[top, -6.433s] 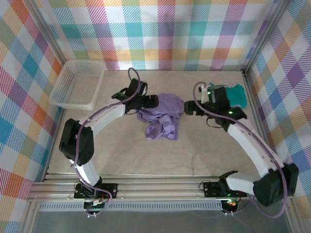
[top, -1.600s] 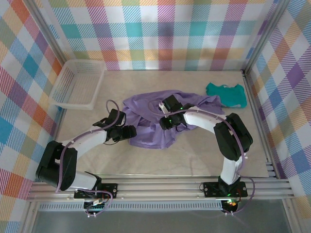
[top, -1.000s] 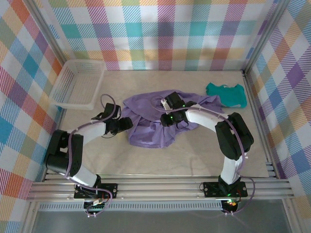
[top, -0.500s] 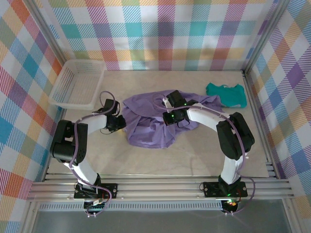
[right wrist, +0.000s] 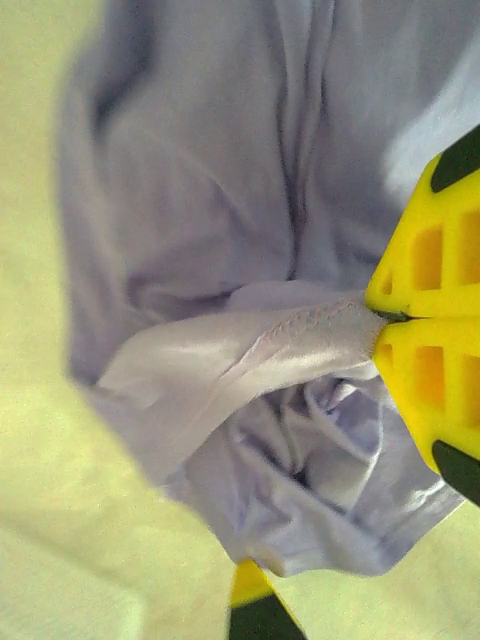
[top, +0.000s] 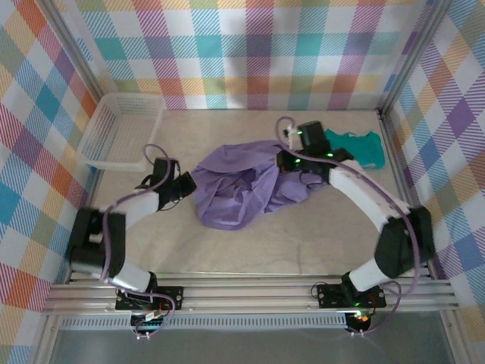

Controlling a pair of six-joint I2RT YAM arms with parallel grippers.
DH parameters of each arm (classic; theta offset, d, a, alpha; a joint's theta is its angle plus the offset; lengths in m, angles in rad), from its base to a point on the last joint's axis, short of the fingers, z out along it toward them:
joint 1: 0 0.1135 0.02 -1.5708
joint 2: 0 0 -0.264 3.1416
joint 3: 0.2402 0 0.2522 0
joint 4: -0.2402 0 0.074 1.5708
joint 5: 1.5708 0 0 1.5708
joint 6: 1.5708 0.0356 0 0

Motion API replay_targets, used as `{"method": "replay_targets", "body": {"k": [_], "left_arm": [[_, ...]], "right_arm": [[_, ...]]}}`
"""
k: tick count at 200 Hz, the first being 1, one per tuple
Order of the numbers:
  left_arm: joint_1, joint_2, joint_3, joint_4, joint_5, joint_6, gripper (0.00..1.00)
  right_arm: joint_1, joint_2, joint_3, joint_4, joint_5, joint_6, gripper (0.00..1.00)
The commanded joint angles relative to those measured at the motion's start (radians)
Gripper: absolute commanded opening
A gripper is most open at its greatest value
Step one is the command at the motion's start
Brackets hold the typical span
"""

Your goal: Fold the inside-out t-shirt

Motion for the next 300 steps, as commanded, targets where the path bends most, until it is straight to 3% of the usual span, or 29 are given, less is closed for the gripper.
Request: {"method": "replay_targets", "body": {"k": [1, 30, 55, 80, 113, 185, 254, 277, 300], "left_arm": [[0.012, -0.252, 0.011, -0.002, -0.142, -0.019, 0.00], [0.008, -0.461, 0.089, -0.135, -0.316, 0.048, 0.00], [-0.015, -0.434, 0.152, -0.293, -0.324, 0.084, 0.00], [-0.042, -0.413, 0.085, -0.356, -0.396, 0.097, 0.00], [-0.051, -0.363, -0.015, -0.313, -0.298, 0.077, 0.00], [-0.063, -0.065, -0.010, -0.295, -0.139, 0.102, 0.00], [-0.066, 0.018, -0.016, -0.295, -0.158, 0.115, 0.33], [-0.066, 0.046, -0.006, -0.249, -0.154, 0.124, 0.36], [-0.065, 0.092, 0.020, -0.226, -0.156, 0.136, 0.31]], "right_arm": [[-0.018, -0.169, -0.017, -0.016, 0.030, -0.028, 0.00], [-0.021, -0.304, 0.029, -0.064, 0.103, -0.069, 0.00], [-0.020, -0.324, 0.033, -0.088, 0.104, -0.068, 0.00], [-0.019, -0.320, -0.022, -0.112, 0.150, -0.060, 0.00], [-0.020, -0.309, -0.097, -0.145, 0.166, -0.046, 0.00], [-0.021, -0.230, -0.136, -0.114, 0.137, -0.038, 0.00], [-0.022, -0.207, -0.139, -0.102, 0.120, -0.046, 0.00], [-0.021, -0.205, -0.138, -0.102, 0.112, -0.047, 0.00], [-0.021, -0.207, -0.139, -0.104, 0.112, -0.046, 0.00]]}}
